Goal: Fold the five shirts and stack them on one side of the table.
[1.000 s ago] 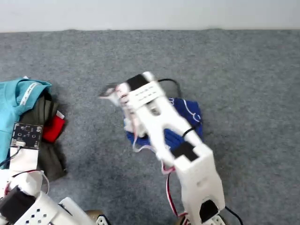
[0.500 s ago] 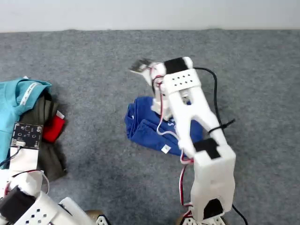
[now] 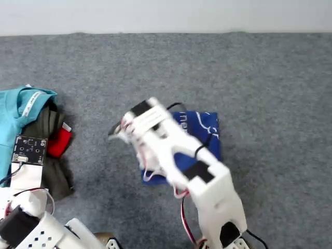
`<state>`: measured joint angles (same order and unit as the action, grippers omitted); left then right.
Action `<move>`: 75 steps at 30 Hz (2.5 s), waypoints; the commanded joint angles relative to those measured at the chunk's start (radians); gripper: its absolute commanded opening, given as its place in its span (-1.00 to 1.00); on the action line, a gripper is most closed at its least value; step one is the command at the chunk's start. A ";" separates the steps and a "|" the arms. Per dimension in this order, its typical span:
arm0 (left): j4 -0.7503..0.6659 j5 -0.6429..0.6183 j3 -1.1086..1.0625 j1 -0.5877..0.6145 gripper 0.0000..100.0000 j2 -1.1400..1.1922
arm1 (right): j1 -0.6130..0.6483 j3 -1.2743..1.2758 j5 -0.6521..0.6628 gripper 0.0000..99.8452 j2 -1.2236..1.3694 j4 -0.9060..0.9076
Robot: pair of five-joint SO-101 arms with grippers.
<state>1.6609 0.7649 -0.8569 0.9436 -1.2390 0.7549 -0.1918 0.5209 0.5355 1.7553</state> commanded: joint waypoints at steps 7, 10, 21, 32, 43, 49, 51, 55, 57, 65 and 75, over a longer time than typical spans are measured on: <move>0.006 -0.006 0.002 0.000 -0.97 -0.002 | -0.073 0.051 -0.017 -0.98 -0.232 0.033; 0.006 -0.006 0.002 -0.002 -0.97 -0.002 | -0.133 0.051 -0.017 -0.98 -0.231 0.015; 0.006 -0.006 0.002 0.000 -0.97 -0.002 | -0.042 0.034 -0.017 -0.98 -0.005 -0.113; 0.006 -0.006 0.002 0.002 -0.97 -0.002 | -0.171 -0.433 -0.017 -0.98 0.016 0.028; 0.006 -0.006 -0.056 0.003 -0.97 -0.002 | -0.206 -0.565 -0.017 -0.98 0.225 -0.326; 0.000 -0.005 -0.054 0.003 -0.97 -0.002 | -0.208 -0.580 -0.017 -0.98 0.349 -0.410; 0.003 -0.005 -0.054 0.003 -0.97 -0.002 | -0.225 -0.621 -0.020 -0.98 0.349 -0.375; 0.005 -0.005 -0.054 0.003 -0.97 -0.002 | -0.248 -0.793 -0.021 -0.98 0.320 -0.171; 0.003 -0.005 -0.056 0.003 -0.97 -0.002 | -0.262 -0.888 -0.025 -0.98 0.303 -0.054; 0.003 -0.005 -0.054 0.003 -0.97 -0.002 | -0.318 -0.891 -0.123 -0.98 0.148 0.044; 0.000 -0.005 -0.054 0.003 -0.97 -0.002 | -0.354 -0.288 -0.489 -0.98 -0.326 0.042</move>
<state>1.6609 0.7649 -0.9122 0.9436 -1.2375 0.4112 -0.6229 0.1619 0.3759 1.7538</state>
